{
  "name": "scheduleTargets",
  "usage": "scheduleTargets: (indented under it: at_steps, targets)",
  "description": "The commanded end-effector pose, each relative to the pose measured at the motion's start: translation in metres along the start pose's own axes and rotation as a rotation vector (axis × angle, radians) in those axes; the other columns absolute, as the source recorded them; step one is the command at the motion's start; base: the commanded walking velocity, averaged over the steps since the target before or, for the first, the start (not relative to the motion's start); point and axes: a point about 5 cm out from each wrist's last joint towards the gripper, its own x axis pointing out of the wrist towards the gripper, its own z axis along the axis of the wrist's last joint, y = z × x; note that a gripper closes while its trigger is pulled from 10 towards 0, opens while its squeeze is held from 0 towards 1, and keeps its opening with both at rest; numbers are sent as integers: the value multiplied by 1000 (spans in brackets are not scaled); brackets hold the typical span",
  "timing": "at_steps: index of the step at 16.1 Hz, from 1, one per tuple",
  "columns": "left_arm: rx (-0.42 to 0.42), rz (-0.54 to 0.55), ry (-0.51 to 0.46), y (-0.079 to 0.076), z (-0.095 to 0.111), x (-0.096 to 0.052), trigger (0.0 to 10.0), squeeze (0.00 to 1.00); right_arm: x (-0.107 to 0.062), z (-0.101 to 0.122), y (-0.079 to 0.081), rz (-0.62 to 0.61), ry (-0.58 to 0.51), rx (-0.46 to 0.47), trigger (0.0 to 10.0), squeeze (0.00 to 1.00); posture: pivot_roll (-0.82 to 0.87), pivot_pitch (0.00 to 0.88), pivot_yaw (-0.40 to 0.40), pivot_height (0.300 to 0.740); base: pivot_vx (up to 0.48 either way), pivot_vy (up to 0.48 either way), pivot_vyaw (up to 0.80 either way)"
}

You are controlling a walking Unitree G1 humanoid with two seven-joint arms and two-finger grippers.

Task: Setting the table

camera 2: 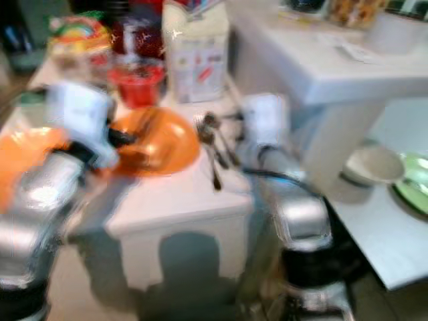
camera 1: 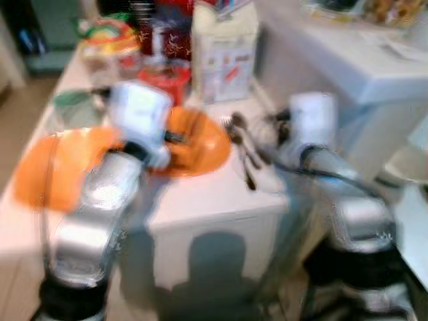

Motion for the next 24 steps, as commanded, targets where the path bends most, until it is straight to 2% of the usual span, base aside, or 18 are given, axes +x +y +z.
scheduleTargets:
  at_steps: [1,10,16,21,24]
  targets:
    - [20,43,8,11,-1,-3,10000,0,0,4,7,24,3,-5,10000,0,81,0,-35,740,0,0,0]
    - [46,70,24,16,-3,-8,10000,0,-1,-4,21,132,82,26,10000,0,105,0,-53,740,0,0,0]
    - [62,46,27,12,-3,-7,10000,0,-2,-9,29,183,111,60,10000,0,109,0,-53,740,0,0,0]
    - [59,45,19,14,-1,-9,10000,0,-7,-8,29,185,76,114,10000,0,115,0,-50,740,0,0,0]
    - [57,46,17,16,1,-8,10000,0,-12,-11,23,140,76,125,10000,0,114,0,-38,740,280,0,800]
